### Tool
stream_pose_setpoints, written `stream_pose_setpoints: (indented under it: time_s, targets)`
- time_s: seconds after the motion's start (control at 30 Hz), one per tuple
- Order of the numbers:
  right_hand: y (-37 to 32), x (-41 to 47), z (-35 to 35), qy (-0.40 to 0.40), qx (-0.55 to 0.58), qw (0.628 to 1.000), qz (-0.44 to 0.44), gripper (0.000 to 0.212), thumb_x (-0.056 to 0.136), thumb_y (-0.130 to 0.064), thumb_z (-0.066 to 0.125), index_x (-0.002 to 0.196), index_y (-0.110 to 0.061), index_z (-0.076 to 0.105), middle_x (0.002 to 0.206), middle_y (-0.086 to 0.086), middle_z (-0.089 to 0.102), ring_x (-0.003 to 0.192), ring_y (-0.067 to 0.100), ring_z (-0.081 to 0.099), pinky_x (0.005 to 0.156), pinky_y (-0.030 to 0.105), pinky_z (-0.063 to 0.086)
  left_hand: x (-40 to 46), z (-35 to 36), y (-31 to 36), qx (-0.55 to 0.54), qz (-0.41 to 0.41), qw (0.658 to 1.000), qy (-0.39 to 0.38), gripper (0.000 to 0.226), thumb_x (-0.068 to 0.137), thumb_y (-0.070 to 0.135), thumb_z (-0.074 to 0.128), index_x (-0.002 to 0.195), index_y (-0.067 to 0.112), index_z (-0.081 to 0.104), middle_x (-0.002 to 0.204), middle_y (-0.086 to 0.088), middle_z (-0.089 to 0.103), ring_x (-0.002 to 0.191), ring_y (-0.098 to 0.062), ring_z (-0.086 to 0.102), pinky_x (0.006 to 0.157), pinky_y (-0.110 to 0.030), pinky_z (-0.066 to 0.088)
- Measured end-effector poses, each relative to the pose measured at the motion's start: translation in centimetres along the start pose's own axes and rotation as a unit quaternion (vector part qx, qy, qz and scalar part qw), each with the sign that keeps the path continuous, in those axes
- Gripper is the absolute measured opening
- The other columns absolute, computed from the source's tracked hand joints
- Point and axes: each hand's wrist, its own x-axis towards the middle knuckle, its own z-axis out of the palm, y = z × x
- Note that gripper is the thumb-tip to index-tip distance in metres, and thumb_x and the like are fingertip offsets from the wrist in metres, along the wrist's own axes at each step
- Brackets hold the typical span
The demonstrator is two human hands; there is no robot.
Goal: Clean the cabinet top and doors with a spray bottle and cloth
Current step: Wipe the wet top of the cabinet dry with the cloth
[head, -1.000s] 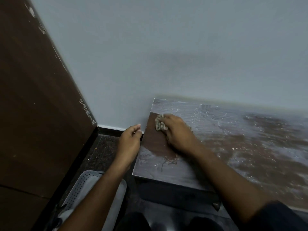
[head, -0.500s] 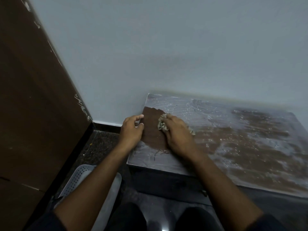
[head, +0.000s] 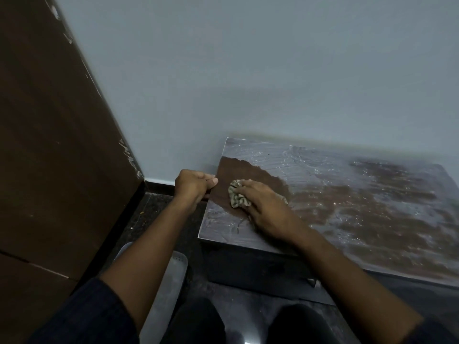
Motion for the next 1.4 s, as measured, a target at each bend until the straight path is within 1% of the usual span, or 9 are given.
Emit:
stream_pose_setpoints:
  time_s: [0.2, 0.33, 0.47, 0.53, 0.8, 1.0, 1.1, 1.23, 1.4]
  targets:
    - [2.3, 5.1, 0.4, 0.058, -0.013, 0.993, 0.105, 0.043, 0.100, -0.020, 0.049, 0.143, -0.016, 0.050, 0.150, 0.010, 0.045, 0.137, 0.029, 0.040, 0.117, 0.041, 0.030, 0.1, 0.8, 0.3, 0.072, 0.012, 0.997, 0.032, 0.010, 0.076, 0.010, 0.081, 0.072, 0.011, 0.071, 0.077, -0.008, 0.073, 0.067, -0.021, 0.071, 0.061, -0.032, 0.061]
    - [-1.7, 6.0, 2.4, 0.037, 0.010, 0.997, 0.065, 0.054, 0.090, -0.036, 0.049, 0.137, -0.009, 0.055, 0.145, 0.017, 0.050, 0.134, 0.033, 0.044, 0.116, 0.042, 0.031, -0.8, 1.9, 0.5, 0.128, 0.039, 0.989, 0.058, 0.015, 0.078, 0.010, 0.074, 0.064, 0.008, 0.070, 0.065, -0.005, 0.069, 0.059, -0.020, 0.066, 0.062, -0.034, 0.059]
    - [-1.9, 4.6, 1.2, 0.026, 0.020, 0.999, 0.013, 0.041, 0.099, -0.027, 0.052, 0.139, -0.018, 0.056, 0.149, 0.008, 0.049, 0.137, 0.026, 0.042, 0.118, 0.036, 0.029, -1.0, 0.1, -0.6, 0.070, 0.063, 0.994, 0.054, 0.007, 0.081, 0.006, 0.075, 0.087, 0.004, 0.076, 0.081, -0.010, 0.073, 0.065, -0.017, 0.068, 0.052, -0.020, 0.055]
    - [-0.1, 2.0, -0.2, 0.039, 0.007, 0.999, 0.014, 0.037, 0.100, -0.028, 0.053, 0.136, -0.027, 0.058, 0.149, 0.000, 0.049, 0.136, 0.019, 0.042, 0.115, 0.030, 0.028, -0.8, 0.0, -1.1, 0.065, 0.084, 0.993, 0.053, 0.015, 0.079, 0.007, 0.078, 0.093, 0.003, 0.076, 0.084, -0.009, 0.074, 0.068, -0.014, 0.068, 0.061, -0.022, 0.057]
    - [1.2, 0.6, 0.3, 0.102, -0.018, 0.988, 0.113, 0.038, 0.100, -0.026, 0.050, 0.139, -0.023, 0.053, 0.146, 0.004, 0.049, 0.133, 0.024, 0.043, 0.116, 0.041, 0.033, -0.6, 0.1, -0.8, 0.117, 0.098, 0.986, 0.061, 0.007, 0.077, 0.012, 0.080, 0.083, 0.012, 0.077, 0.080, -0.002, 0.076, 0.071, -0.014, 0.071, 0.075, -0.030, 0.060]
    - [-2.2, 5.0, 3.2, 0.034, 0.006, 0.999, 0.008, 0.049, 0.099, -0.033, 0.053, 0.147, -0.023, 0.045, 0.156, 0.007, 0.040, 0.144, 0.025, 0.032, 0.121, 0.043, 0.024, -1.7, -0.8, -1.2, -0.055, 0.035, 0.998, 0.007, 0.018, 0.097, -0.004, 0.048, 0.100, -0.003, 0.065, 0.079, -0.011, 0.067, 0.055, -0.010, 0.067, 0.049, -0.018, 0.055]
    - [-1.6, 7.0, 3.0, 0.052, -0.008, 0.998, 0.043, 0.042, 0.099, -0.025, 0.051, 0.140, -0.017, 0.054, 0.150, 0.010, 0.047, 0.138, 0.029, 0.041, 0.117, 0.044, 0.030, -1.9, -1.6, -2.0, -0.049, 0.056, 0.997, 0.025, 0.021, 0.098, -0.001, 0.047, 0.105, -0.002, 0.067, 0.091, -0.013, 0.070, 0.070, -0.018, 0.067, 0.055, -0.023, 0.057]
    - [-4.9, 3.4, 3.9, 0.012, 0.024, 0.998, -0.055, 0.038, 0.096, -0.020, 0.054, 0.133, -0.015, 0.060, 0.138, 0.011, 0.057, 0.127, 0.027, 0.049, 0.111, 0.040, 0.036, -1.5, -2.1, -2.7, 0.029, 0.114, 0.991, 0.065, 0.016, 0.092, 0.012, 0.062, 0.100, 0.006, 0.075, 0.093, -0.008, 0.075, 0.081, -0.019, 0.070, 0.076, -0.034, 0.058]
    - [-3.8, 2.4, 3.6, 0.005, 0.030, 0.998, -0.062, 0.044, 0.097, -0.019, 0.056, 0.141, -0.018, 0.053, 0.148, 0.006, 0.050, 0.139, 0.024, 0.040, 0.117, 0.031, 0.024, -2.0, -2.5, -3.0, 0.071, 0.127, 0.988, 0.048, 0.017, 0.089, 0.025, 0.067, 0.092, 0.011, 0.077, 0.085, -0.003, 0.076, 0.082, -0.018, 0.070, 0.083, -0.039, 0.057]
